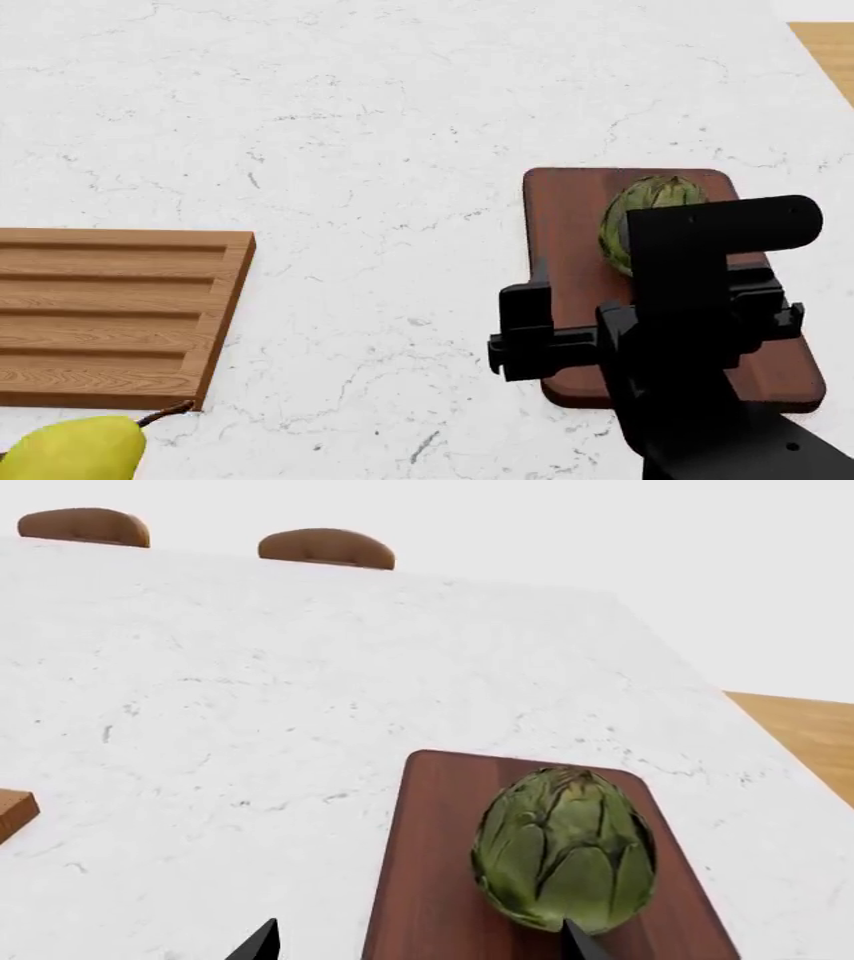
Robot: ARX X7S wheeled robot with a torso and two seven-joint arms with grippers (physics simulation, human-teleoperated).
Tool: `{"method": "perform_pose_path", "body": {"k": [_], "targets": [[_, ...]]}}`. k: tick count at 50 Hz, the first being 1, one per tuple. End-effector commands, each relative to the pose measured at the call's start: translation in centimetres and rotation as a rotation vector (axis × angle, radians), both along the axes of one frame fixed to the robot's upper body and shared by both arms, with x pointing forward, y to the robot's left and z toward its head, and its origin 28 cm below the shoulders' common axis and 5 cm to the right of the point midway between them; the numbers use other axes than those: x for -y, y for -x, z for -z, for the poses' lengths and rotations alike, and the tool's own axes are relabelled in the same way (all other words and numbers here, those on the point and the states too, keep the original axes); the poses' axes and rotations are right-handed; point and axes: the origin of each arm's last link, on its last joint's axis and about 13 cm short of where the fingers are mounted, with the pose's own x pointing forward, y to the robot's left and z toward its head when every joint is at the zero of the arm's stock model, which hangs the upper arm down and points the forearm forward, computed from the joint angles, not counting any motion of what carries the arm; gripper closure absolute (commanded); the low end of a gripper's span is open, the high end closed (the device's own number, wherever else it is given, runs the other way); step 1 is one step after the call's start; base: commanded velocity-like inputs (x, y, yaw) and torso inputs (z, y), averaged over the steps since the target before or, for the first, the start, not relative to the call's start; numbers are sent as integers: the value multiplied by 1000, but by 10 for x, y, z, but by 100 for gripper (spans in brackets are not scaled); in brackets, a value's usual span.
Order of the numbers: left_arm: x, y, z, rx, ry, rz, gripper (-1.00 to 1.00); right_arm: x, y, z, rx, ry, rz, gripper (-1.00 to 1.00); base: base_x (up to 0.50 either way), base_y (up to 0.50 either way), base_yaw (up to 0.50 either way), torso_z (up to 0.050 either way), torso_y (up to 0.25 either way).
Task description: Place the pear and the artichoke on separate cutting boards.
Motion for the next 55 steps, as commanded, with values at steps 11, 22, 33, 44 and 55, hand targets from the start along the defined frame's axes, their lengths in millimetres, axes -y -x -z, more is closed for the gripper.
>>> {"method": "perform_pose_path", "body": {"k": [11,22,33,44,55], "targets": [[-19,-91,-66,207,64,-170,100,-12,24,-7,51,-37,-50,-100,0,0,0,0,0],[-32,-134,-47,167,28,-330,100,-14,30,-9,56,-40,-64,-100,0,0,0,0,0],[-46,-150,-10,90,-46,-389,100,-22,41,-14,88,-67,-89,-100,0,0,0,0,0],[-52,-151,25,9,-54,-439,100,-24,46,-8,75,-82,-103,-100,0,0,0,0,0],[-54,-154,33,-12,-70,-462,100,-25,46,-5,66,-85,-107,-100,0,0,0,0,0]]}}
